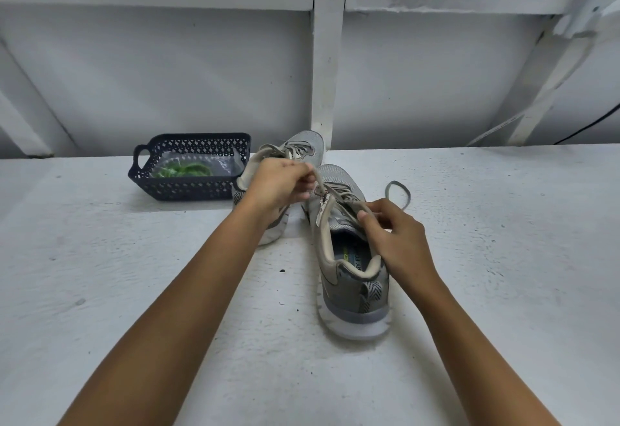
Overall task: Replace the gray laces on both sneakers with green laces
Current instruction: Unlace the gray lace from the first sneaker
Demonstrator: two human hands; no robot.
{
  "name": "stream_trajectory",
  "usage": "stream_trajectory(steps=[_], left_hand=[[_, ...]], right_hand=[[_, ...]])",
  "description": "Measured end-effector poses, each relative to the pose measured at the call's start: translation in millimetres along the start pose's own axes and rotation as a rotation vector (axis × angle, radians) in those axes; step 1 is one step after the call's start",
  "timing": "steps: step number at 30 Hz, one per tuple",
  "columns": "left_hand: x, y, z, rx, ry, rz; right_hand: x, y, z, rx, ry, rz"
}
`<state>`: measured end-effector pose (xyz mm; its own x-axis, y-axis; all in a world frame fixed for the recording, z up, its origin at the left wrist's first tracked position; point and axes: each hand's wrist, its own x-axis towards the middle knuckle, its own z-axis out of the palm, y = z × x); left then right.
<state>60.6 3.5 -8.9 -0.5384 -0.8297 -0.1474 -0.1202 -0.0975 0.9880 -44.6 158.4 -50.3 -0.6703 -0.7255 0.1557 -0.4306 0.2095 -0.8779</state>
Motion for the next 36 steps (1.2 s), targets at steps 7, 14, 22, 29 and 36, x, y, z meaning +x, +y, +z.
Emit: stream_trajectory(steps=[7, 14, 22, 29, 36], left_hand=[[-6, -20, 7, 0.359, -0.139, -0.016], [-4, -22, 10, 0.192, 0.046, 0.154], [-10, -25, 10, 0.123, 0.079, 0.12], [-10, -31, 15, 0.232, 0.09, 0.175], [-4, -26, 6, 0.059, 0.2, 0.231]], right_hand=[[0, 1, 0, 0.006, 0.003, 0.001], [0, 1, 0, -0.01, 0.001, 0.002], [0, 1, 0, -0.003, 0.003, 0.006], [1, 3, 0, -0.006, 0.0, -0.001], [0, 2, 0, -0.003, 0.0, -0.004]])
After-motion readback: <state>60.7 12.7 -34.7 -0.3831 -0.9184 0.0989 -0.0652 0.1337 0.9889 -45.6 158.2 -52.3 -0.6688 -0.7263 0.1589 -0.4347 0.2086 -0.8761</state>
